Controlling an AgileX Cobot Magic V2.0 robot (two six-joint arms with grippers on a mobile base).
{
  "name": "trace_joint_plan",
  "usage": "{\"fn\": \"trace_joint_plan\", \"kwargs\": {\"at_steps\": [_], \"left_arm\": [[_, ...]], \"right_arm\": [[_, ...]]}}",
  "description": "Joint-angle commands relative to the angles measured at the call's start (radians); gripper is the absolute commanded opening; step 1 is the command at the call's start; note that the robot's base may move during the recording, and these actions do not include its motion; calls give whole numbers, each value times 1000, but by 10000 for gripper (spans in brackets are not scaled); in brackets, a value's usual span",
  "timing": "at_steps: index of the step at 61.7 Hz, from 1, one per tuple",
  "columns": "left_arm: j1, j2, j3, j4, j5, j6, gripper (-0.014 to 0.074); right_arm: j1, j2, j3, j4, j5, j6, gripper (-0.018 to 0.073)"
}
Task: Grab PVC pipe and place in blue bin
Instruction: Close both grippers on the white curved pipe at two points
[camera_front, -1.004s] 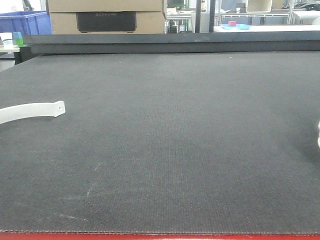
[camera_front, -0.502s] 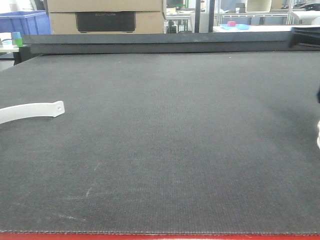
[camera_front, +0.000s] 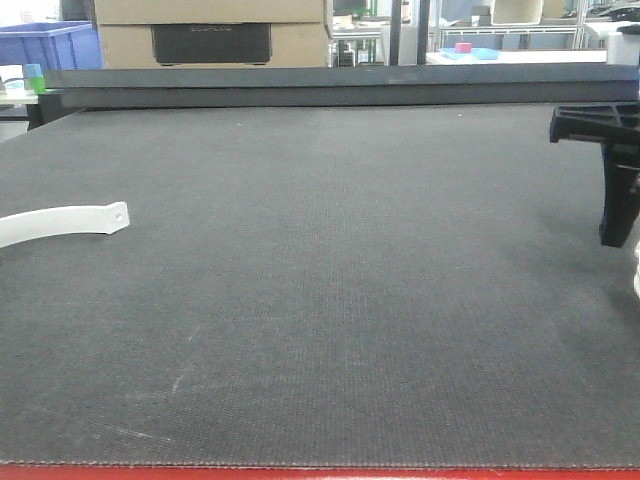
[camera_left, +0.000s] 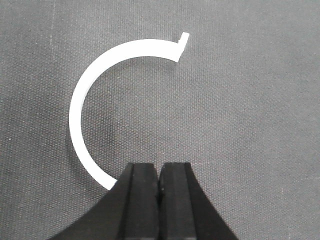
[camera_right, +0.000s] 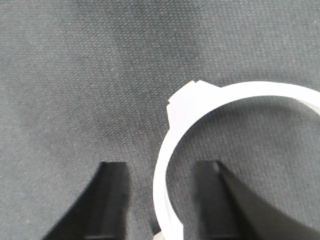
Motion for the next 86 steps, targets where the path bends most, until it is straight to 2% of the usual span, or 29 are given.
{"fn": "trace_joint_plan", "kwargs": {"at_steps": [1, 29, 34, 39, 50, 60, 67, 82, 86], "left_arm": [[-3, -2, -7, -9, -4, 0, -111], [-3, -2, -1, -9, -4, 0, -111], [-3, -2, 3, -9, -4, 0, -111], [-3, -2, 3, -9, -4, 0, -111], [-3, -2, 2, -11, -4, 0, -111], [-3, -2, 2, -11, -4, 0, -111], [-3, -2, 2, -11, -8, 0, -111], [-3, 0, 2, -11, 4, 0, -111], [2, 10, -6, 13, 26, -8, -111]], "right_arm": [[-1, 20, -5, -17, -13, 18, 206], [-1, 90, -5, 4, -34, 24, 201], [-1, 105, -5, 4, -29, 24, 179], [-1, 109, -7, 2, -1, 24, 115], [-1, 109, -9, -34, 40, -55, -168], [10, 109, -26, -34, 104, -195, -167], [24, 109, -43, -34, 138, -254, -167], [74, 100, -90, -34, 185, -261, -167], [84, 87, -90, -34, 183, -261, -167]]}}
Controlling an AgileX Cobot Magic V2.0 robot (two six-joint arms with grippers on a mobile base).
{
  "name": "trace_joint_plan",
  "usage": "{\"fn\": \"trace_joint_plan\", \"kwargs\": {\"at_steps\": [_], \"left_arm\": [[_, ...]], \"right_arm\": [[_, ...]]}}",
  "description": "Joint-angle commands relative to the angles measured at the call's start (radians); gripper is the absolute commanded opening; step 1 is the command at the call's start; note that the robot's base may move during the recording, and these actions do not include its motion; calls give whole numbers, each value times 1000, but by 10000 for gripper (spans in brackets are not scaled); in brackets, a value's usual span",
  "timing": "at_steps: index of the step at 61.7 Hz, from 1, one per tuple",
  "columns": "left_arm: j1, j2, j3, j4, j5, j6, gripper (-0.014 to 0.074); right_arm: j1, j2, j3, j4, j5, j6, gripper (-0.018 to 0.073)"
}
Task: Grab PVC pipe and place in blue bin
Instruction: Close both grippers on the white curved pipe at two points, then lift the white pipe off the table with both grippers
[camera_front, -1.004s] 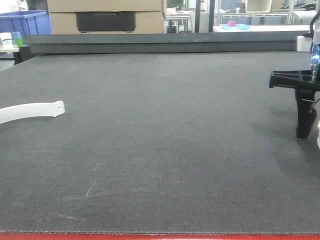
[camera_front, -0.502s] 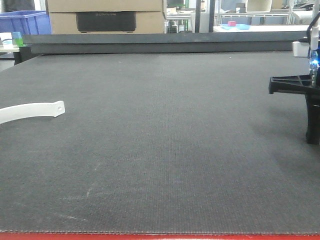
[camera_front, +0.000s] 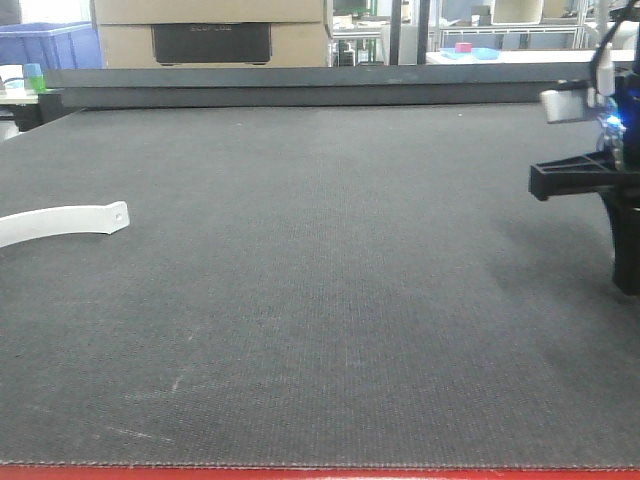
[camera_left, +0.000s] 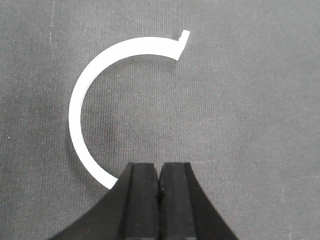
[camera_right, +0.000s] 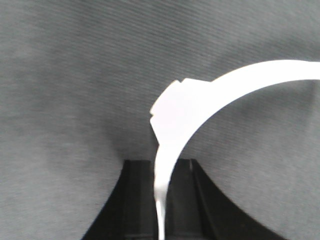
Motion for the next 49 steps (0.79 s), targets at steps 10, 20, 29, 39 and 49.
{"fn": "trace_joint_plan", "kwargs": {"at_steps": [10, 20, 29, 39, 49], "left_arm": [[55, 96, -83, 73, 170, -34, -111], [126, 224, -171, 73, 233, -34, -111], [149, 310, -207, 71, 236, 17, -111], [149, 390, -223, 60, 263, 59, -111], [149, 421, -227, 70, 258, 59, -83]], "right_arm": [[19, -59, -10, -8, -9, -16, -167], [19, -104, -10, -8, -58, -16, -167], [19, -120, -10, -8, -71, -16, -167], [19, -120, -10, -8, -83, -18, -167], [19, -119, -10, -8, -99, -18, -167]]}}
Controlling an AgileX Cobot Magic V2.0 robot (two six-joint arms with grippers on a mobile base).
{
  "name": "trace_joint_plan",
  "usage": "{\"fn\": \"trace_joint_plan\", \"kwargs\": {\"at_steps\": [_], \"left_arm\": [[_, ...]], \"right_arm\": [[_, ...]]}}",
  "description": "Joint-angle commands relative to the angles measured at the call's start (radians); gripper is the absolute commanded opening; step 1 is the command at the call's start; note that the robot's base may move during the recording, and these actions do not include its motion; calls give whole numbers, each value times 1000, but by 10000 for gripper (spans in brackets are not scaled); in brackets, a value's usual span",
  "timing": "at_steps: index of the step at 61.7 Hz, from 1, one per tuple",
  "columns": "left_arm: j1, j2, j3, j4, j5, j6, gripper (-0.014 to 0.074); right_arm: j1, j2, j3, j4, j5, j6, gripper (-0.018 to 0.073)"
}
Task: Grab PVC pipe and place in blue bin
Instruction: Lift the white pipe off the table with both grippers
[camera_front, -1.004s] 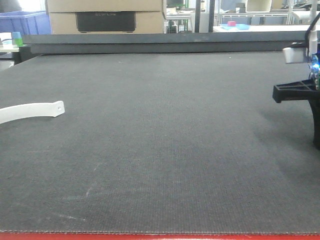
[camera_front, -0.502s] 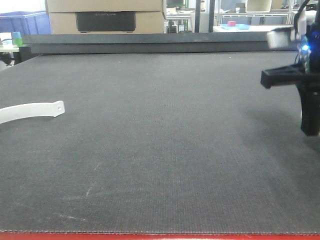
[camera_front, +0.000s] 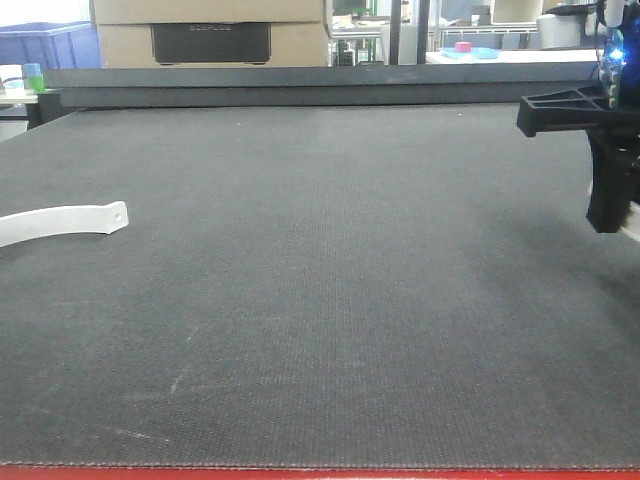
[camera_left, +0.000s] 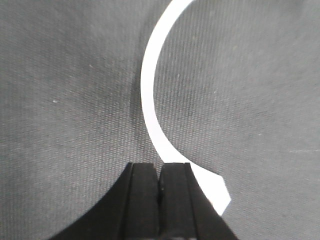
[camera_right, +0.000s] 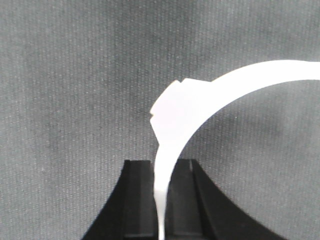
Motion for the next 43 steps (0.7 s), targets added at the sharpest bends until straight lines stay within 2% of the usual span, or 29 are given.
{"fn": "trace_joint_plan", "kwargs": {"at_steps": [1, 12, 16, 43], "left_arm": [[4, 12, -10, 6, -1, 5, -69], [4, 29, -12, 0, -50, 5, 253], [4, 36, -12, -8, -83, 5, 340], [2, 188, -130, -4, -30, 5, 296]], "right_arm": [[2, -12, -8, -8, -19, -10, -167], [2, -12, -8, -8, -40, -10, -167], [2, -12, -8, -8, -48, -10, -167], [2, -12, -8, -8, -68, -10, -167]]}}
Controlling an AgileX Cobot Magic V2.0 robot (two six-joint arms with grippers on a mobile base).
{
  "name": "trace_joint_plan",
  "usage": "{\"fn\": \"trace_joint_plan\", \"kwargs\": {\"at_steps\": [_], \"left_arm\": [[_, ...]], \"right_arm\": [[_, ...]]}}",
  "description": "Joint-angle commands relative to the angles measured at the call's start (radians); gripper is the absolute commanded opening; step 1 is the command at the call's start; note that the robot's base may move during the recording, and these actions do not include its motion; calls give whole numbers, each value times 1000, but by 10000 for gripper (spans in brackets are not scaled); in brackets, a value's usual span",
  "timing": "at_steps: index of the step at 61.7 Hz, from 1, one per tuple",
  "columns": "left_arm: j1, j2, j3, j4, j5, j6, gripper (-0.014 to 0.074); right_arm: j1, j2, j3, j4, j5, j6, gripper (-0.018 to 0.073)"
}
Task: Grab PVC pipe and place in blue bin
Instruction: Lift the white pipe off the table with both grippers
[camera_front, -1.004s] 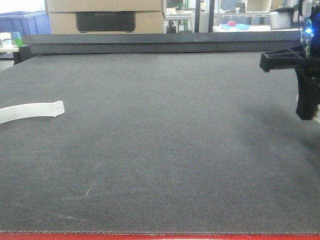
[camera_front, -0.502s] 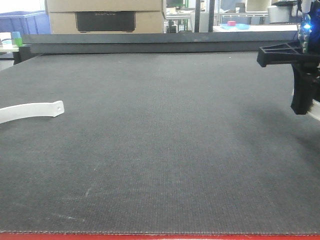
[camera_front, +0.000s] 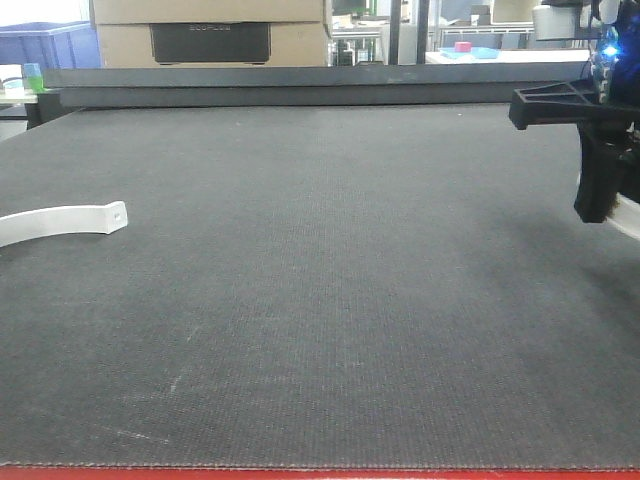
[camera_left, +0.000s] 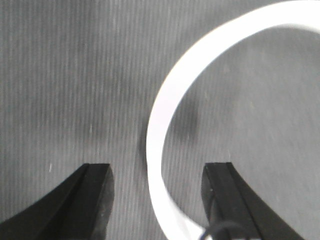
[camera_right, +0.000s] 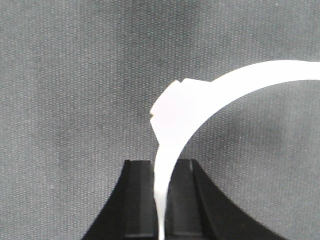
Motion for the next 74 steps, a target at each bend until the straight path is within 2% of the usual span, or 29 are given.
{"fn": "trace_joint_plan", "kwargs": {"at_steps": [1, 20, 30, 33, 37, 47, 61, 74], "left_arm": [[2, 37, -35, -4, 27, 2, 296], [-10, 121, -56, 44, 47, 4, 296], [-10, 125, -56, 42, 47, 4, 291], [-10, 125, -56, 42, 51, 4, 272], [-10, 125, -56, 39, 55, 4, 202], [-10, 125, -56, 26, 64, 4, -102], [-10, 90, -58, 20, 112, 4, -111], [-10, -21, -58, -9, 125, 4, -111]], "right_arm": [[2, -12, -8, -8, -17, -10, -167], [2, -12, -8, -8, -25, -10, -167], [2, -12, -8, -8, -25, -10, -167], [2, -12, -8, -8, -25, -10, -167], [2, -12, -8, -8, -28, -10, -167], [2, -12, -8, -8, -36, -10, -167], [2, -12, -8, -8, -46, -10, -167], [2, -42, -17, -8, -17, -10, -167]]}}
